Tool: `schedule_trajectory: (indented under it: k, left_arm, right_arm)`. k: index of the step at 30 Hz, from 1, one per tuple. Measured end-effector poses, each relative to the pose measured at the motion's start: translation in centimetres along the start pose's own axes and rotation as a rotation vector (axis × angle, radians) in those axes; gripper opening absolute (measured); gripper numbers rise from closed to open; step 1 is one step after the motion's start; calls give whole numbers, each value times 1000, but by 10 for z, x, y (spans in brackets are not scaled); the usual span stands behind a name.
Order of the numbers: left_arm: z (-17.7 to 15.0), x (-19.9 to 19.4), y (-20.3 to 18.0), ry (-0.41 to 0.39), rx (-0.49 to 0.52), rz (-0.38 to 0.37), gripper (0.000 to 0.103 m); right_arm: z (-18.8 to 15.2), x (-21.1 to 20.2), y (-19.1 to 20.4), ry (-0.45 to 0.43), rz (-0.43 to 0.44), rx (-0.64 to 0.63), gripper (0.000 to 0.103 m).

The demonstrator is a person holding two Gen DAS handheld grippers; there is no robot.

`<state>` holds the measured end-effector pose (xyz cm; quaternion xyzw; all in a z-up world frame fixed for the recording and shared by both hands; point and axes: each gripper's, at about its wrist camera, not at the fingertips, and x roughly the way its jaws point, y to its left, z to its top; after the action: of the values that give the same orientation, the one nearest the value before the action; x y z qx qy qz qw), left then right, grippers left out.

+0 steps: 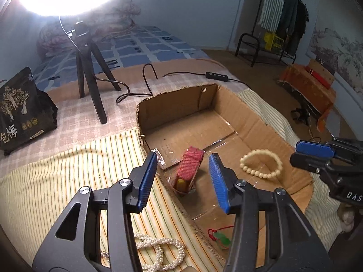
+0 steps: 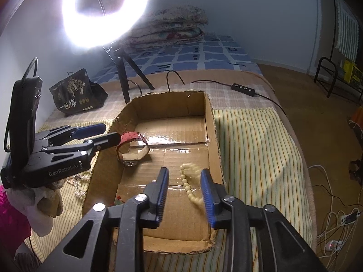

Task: Organize jewelry
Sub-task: 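Withdraw both open tools from the box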

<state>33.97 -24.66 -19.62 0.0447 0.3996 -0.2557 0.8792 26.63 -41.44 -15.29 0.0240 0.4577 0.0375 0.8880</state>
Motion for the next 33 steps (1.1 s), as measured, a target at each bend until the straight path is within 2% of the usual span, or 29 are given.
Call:
schedule_trajectory:
  k: [1,2,6,8,21,33]
  left_arm:
    - [1,-2,0,-3,1,1,48]
    - [1,-4,0,-8,2,5,48]
    - [2,-12,1,-16,8,14,48]
    - [2,-16,1,-21,8,13,48]
    - [-1,-62,7,-76,29,32,48]
    - [-25,-138,65,-136,-17,107,48]
  right_arm:
    - [0,-1,0,-2,-4,0,51]
    - [0,-3,0,-9,-10,1,54]
    - [-1,-9,0,-16,-6,13,56]
    - [-1,-11,1,-19,-9,14,61]
    - [-3,-40,19,-40,-7,4,65]
    - [-6,-71,59,-62,47,-45,67]
